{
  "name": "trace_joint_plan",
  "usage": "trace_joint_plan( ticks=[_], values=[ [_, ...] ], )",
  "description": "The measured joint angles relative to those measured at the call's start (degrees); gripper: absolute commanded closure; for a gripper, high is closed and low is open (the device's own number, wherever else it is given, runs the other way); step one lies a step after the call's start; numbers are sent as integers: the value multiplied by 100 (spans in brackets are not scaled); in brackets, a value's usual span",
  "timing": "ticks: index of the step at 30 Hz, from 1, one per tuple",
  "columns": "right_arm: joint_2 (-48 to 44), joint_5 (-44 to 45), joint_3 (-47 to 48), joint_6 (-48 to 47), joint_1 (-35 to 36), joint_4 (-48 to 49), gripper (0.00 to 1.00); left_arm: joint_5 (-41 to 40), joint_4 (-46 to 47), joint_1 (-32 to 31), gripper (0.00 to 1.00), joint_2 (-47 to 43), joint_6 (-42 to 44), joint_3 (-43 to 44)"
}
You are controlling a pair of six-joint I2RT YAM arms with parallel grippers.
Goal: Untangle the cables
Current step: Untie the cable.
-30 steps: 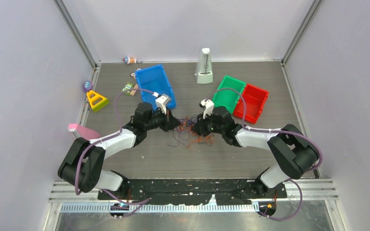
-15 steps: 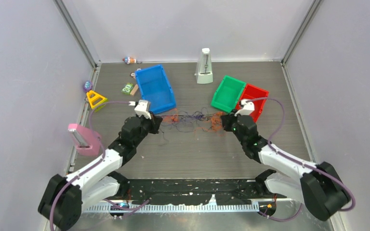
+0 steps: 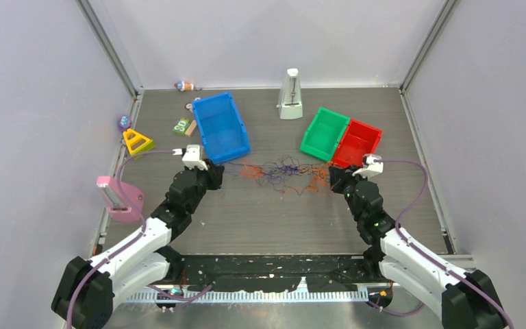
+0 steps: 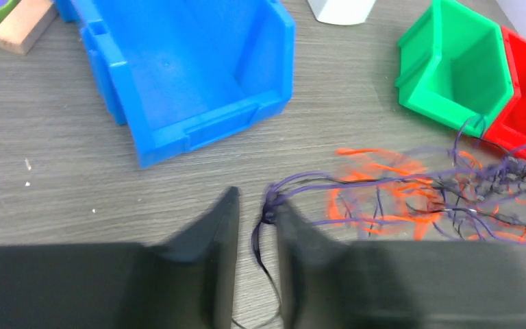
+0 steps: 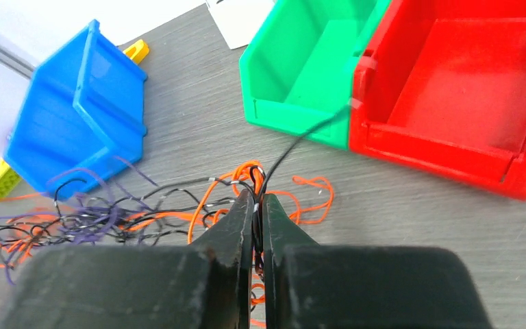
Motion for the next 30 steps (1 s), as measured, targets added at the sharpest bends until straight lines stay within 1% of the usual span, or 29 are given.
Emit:
trace_joint_plan(
  ticks=[1,2,3,4,7,9,14,19,23,26,28,30],
  values=[
    [37,-157,-26,-170,-44,120,94,7,-9,42,43,-2,122,-2],
    [140,-315,-46,-337,-116,267,94,52,4,103,36,4,214,-2],
    [280,-531,-46,-485,-170,431,94,101,35,149,30,22,291,-4],
    [476,-780,-37,-612,-216,621,94,201,96,184,27,63,389,-4],
    [1182,-1585,72,-894,-243,951,94,586,258,188,24,315,573,9],
    [1547,-2057,177,-1012,-240,1034,94,885,256,101,24,592,728,85],
    [1803,-2736,363,-1167,-210,1224,94,1578,240,-101,22,1281,1019,529],
    [1805,-2981,426,-1241,-188,1331,94,2153,188,-264,19,1867,1211,1099],
    [1847,-3058,448,-1270,-173,1338,93,2549,-2,-507,18,2549,1346,1716],
    [1921,-3106,450,-1270,-166,1338,93,2747,-389,-745,22,3204,1506,2380],
    [1961,-3130,461,-1270,-166,1335,94,2846,-660,-887,30,3585,1611,2752],
    [1982,-3136,479,-1272,-164,1329,94,2894,-938,-970,44,3864,1665,3003]
  ],
)
